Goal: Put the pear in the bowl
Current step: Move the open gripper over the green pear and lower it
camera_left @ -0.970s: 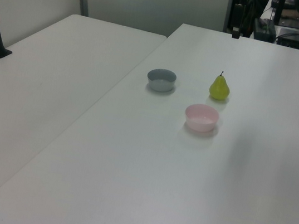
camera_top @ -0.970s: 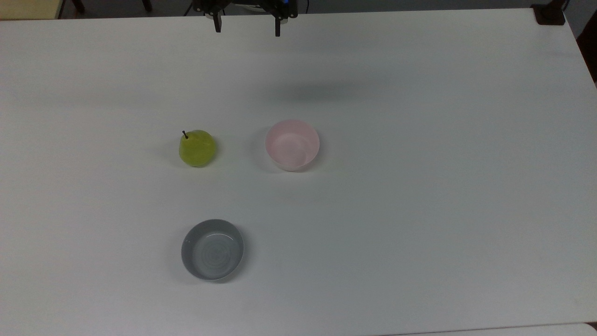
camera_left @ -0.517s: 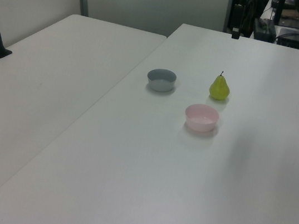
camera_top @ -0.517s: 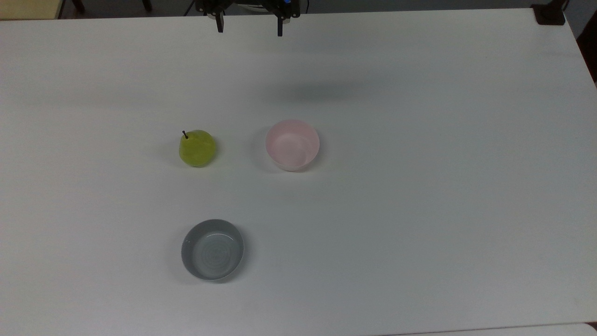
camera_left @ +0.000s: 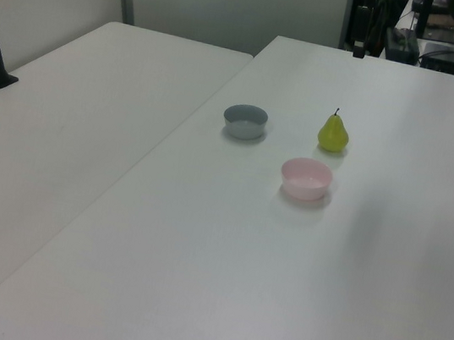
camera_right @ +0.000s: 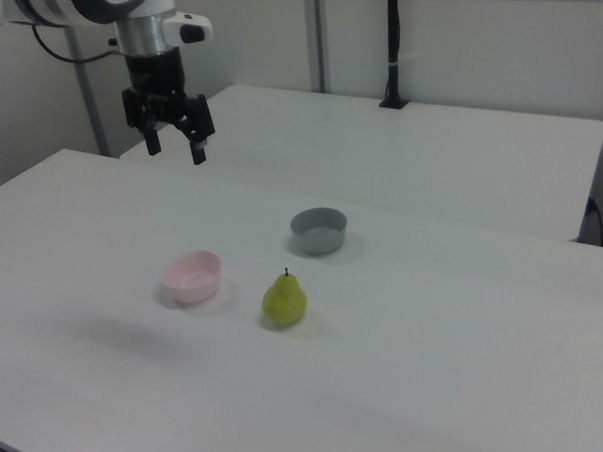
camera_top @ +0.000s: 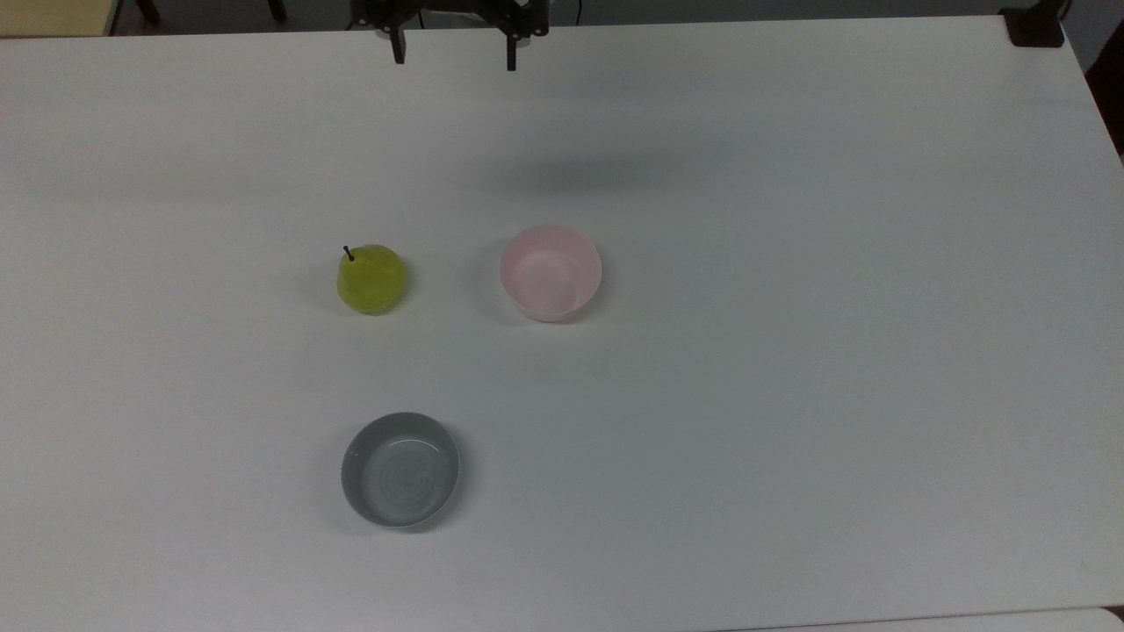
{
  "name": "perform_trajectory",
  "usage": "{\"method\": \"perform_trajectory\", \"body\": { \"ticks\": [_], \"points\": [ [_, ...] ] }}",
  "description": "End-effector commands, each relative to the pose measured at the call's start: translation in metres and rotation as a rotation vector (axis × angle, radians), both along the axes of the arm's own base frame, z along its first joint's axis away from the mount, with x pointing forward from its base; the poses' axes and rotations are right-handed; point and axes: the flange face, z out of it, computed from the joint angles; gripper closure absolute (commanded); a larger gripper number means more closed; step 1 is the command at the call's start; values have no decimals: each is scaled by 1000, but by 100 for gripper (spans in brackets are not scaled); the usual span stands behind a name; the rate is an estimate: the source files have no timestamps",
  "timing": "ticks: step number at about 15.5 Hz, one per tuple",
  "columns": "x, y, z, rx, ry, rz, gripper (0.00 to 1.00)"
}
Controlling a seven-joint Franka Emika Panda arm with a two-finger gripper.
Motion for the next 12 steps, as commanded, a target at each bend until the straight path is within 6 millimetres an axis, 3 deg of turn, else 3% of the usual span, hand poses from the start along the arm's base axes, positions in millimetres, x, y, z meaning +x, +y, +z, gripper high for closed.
{"method": "perform_trajectory", "body": {
  "ticks": [1, 4, 6, 9, 12],
  "points": [
    [9, -27, -20, -10, 17, 68, 0],
    [19, -60, -34, -10, -5, 91, 0],
    [22, -94, -56, -11, -16, 171, 0],
    [29, -107, -97, -14, -28, 157, 0],
    [41, -118, -155, -8, 11, 144, 0]
  ]
}}
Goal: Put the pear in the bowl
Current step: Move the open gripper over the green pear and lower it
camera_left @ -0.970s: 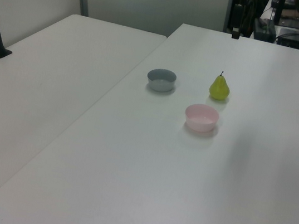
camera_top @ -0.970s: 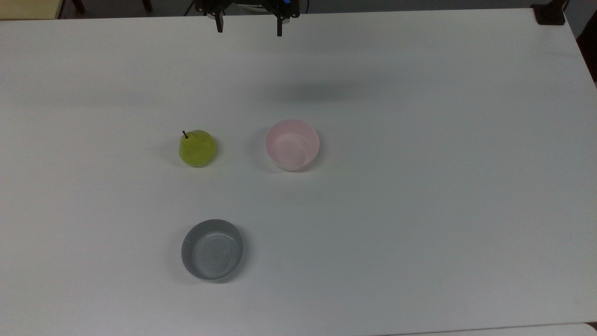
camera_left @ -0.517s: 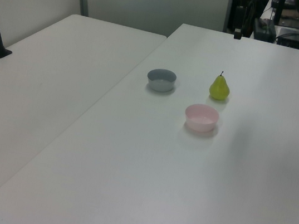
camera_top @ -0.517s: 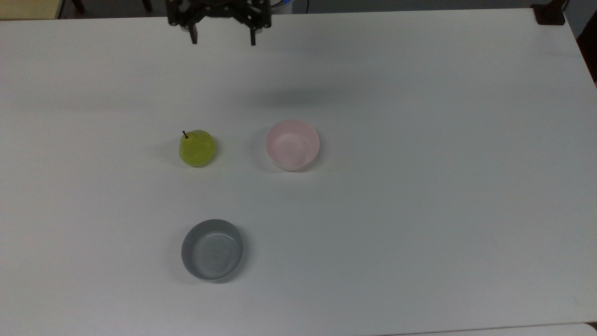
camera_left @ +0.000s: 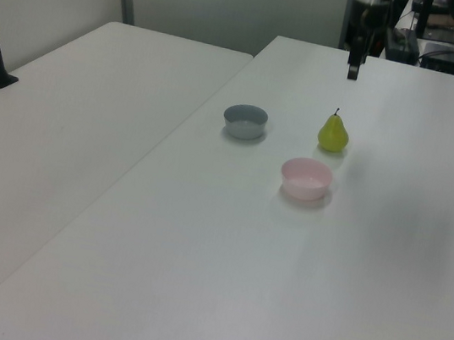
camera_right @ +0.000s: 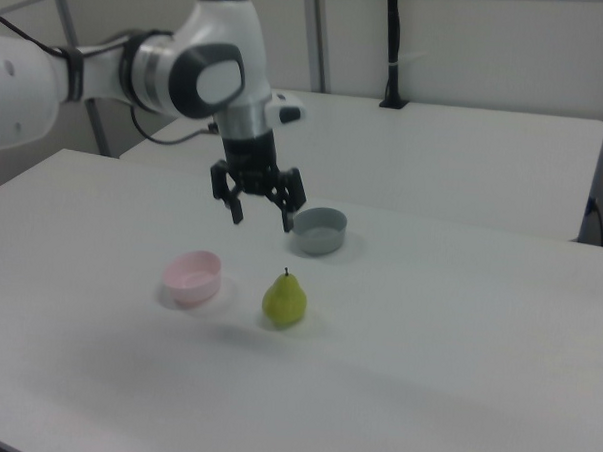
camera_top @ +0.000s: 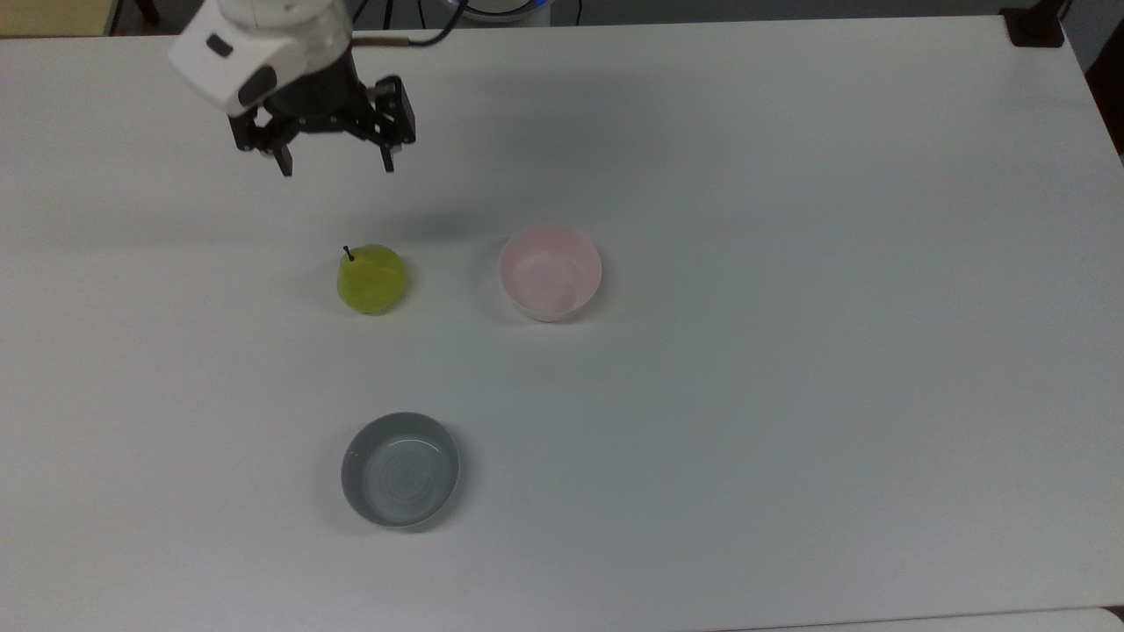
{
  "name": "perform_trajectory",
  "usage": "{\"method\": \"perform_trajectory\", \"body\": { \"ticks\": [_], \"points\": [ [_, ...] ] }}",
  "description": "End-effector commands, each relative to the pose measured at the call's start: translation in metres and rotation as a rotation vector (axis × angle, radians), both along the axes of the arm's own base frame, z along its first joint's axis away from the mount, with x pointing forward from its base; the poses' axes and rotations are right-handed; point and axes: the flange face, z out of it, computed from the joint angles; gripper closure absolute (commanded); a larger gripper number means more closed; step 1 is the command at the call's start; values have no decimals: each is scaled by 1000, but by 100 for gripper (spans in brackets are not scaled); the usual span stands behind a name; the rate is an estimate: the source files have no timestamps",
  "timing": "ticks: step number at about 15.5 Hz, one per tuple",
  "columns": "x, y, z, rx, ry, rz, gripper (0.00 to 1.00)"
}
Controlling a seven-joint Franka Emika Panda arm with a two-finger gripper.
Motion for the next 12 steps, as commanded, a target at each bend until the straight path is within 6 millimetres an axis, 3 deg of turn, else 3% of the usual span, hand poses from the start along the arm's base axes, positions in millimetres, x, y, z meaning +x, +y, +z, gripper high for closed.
{"method": "perform_trajectory", "body": {
  "ticks": [1, 5, 9, 12],
  "points": [
    [9, -4, -51, -6, 27, 24, 0],
    [14, -9, -97, -9, 19, 29, 0],
    [19, -6, -127, -13, 12, 40, 0],
    [20, -5, -135, -12, 23, 41, 13]
  ]
}}
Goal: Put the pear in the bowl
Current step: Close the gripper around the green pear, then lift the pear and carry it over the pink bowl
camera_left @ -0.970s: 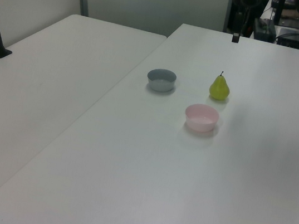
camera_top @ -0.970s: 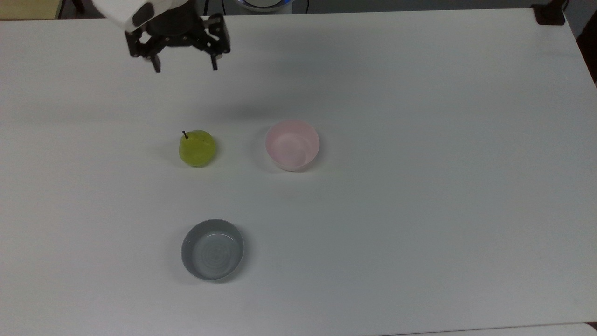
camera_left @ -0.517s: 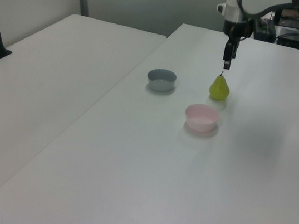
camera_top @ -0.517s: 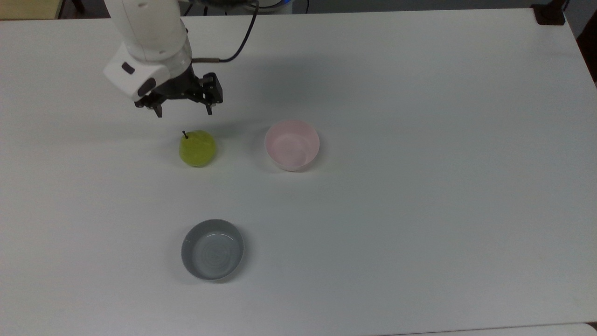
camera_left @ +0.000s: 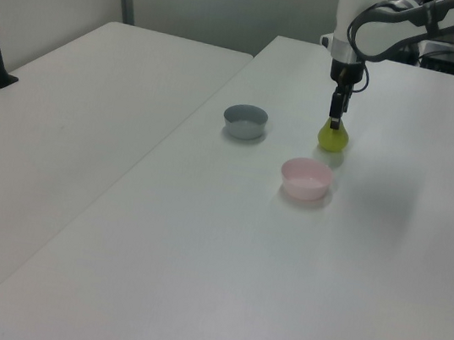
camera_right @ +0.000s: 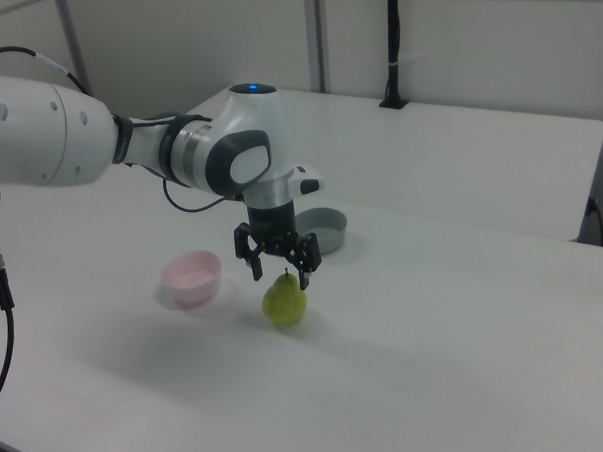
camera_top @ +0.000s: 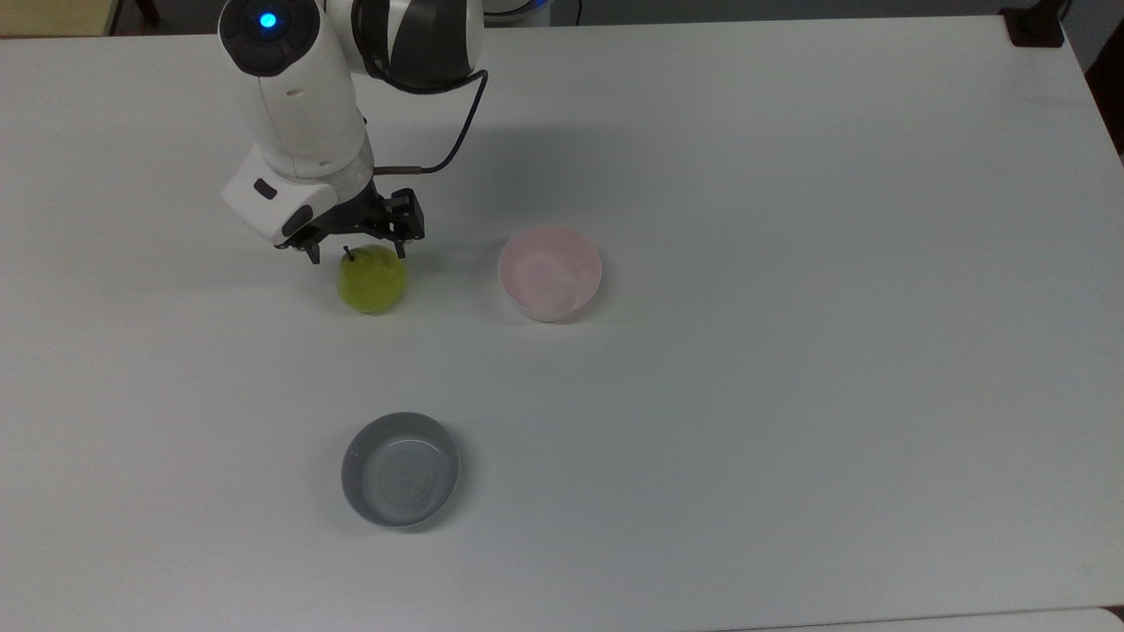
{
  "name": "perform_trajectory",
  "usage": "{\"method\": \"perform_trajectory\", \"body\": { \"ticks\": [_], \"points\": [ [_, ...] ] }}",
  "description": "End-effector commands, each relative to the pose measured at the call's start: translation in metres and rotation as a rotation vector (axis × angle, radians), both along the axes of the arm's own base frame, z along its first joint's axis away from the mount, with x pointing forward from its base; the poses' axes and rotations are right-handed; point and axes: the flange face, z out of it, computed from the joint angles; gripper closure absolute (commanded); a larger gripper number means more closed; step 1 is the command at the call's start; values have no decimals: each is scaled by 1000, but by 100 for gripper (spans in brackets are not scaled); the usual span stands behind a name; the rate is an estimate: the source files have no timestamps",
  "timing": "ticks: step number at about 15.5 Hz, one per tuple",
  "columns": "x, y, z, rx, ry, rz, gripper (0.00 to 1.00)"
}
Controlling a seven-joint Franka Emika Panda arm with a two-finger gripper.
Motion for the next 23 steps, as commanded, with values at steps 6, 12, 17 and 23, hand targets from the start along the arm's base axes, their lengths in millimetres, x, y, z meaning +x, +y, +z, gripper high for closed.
{"method": "perform_trajectory", "body": {
  "ticks": [6, 12, 17, 23],
  "points": [
    [0, 4, -10, -10, -14, 30, 58],
    [2, 9, 11, -9, -40, 14, 60],
    [3, 30, 44, -4, -44, 29, 60],
    [-4, 92, 88, 8, -81, 12, 60]
  ]
}}
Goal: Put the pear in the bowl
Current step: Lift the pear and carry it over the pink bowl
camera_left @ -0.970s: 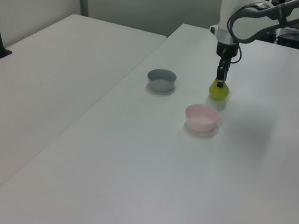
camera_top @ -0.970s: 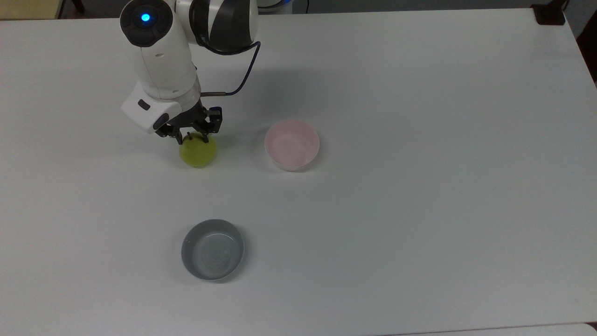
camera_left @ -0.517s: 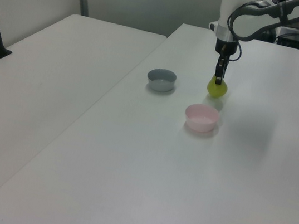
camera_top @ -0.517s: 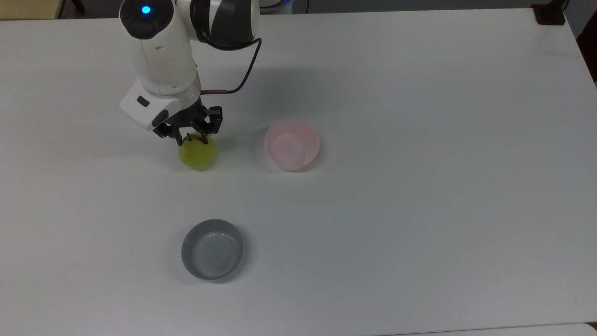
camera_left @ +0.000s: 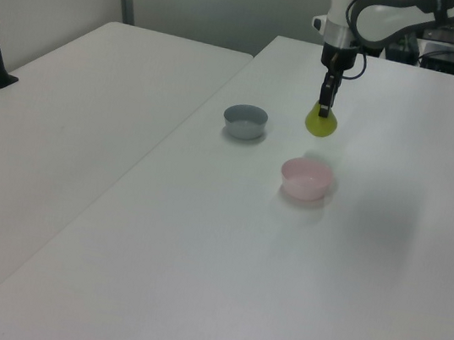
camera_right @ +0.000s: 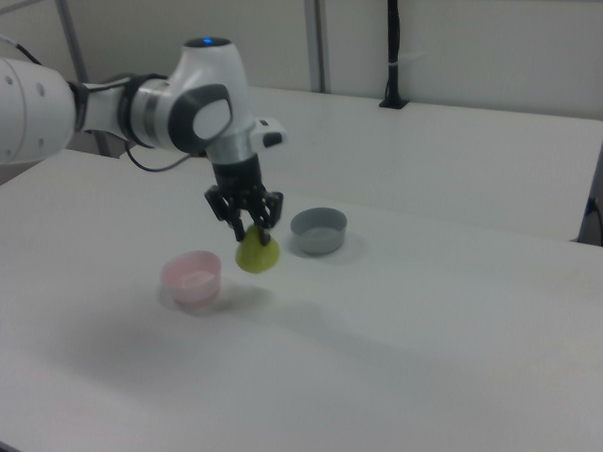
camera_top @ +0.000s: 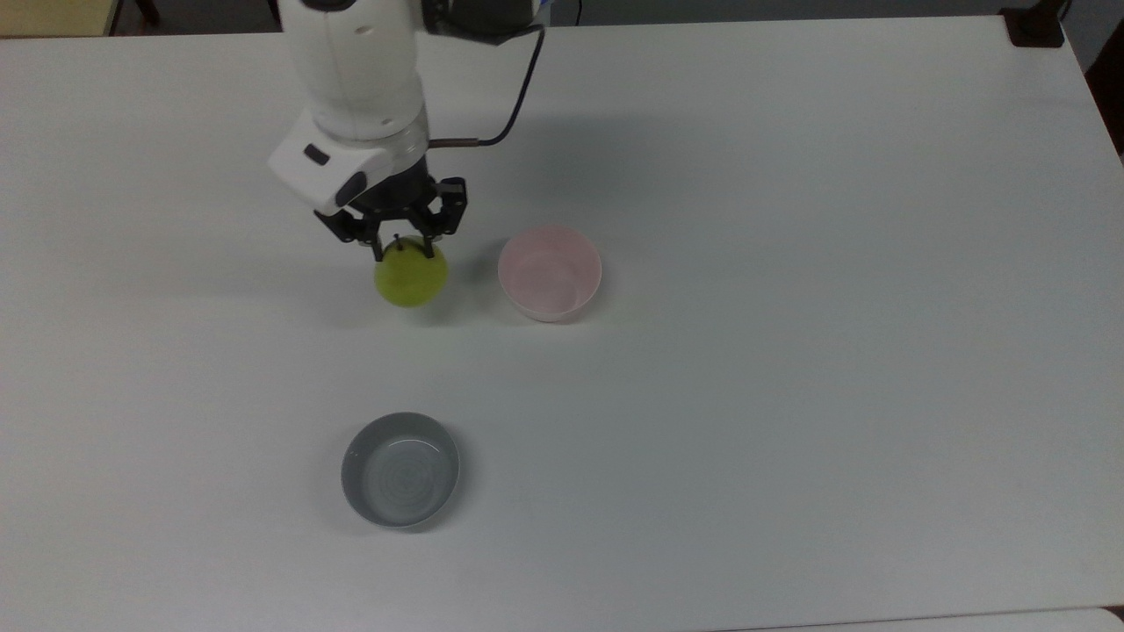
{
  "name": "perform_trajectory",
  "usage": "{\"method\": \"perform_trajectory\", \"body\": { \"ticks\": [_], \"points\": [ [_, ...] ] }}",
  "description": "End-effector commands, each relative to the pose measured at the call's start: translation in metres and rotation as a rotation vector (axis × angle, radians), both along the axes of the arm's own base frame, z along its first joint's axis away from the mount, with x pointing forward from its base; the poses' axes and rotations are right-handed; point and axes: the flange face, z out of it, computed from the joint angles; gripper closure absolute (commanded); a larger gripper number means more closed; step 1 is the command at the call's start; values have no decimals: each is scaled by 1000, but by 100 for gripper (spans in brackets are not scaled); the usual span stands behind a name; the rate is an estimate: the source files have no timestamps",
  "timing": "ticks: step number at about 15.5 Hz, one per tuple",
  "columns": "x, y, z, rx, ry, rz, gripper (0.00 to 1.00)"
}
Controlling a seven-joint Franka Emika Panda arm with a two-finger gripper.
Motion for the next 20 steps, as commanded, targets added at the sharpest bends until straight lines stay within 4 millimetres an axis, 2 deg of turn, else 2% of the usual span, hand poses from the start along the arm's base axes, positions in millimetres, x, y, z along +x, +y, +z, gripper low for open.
{"method": "perform_trajectory", "body": {
  "ticks": [1, 4, 6, 8, 9, 13, 20],
  "points": [
    [-14, 38, 28, 10, 13, -9, 60],
    [-17, 72, 33, 24, 18, -5, 60],
    [-18, 88, 33, 31, 18, -13, 60],
    [-22, 119, 26, 27, 30, 5, 60],
    [-23, 125, 21, 26, 38, 14, 60],
    [-32, 137, -5, 16, 80, 34, 60],
    [-31, 137, -32, 14, 69, 42, 60]
  ]
}}
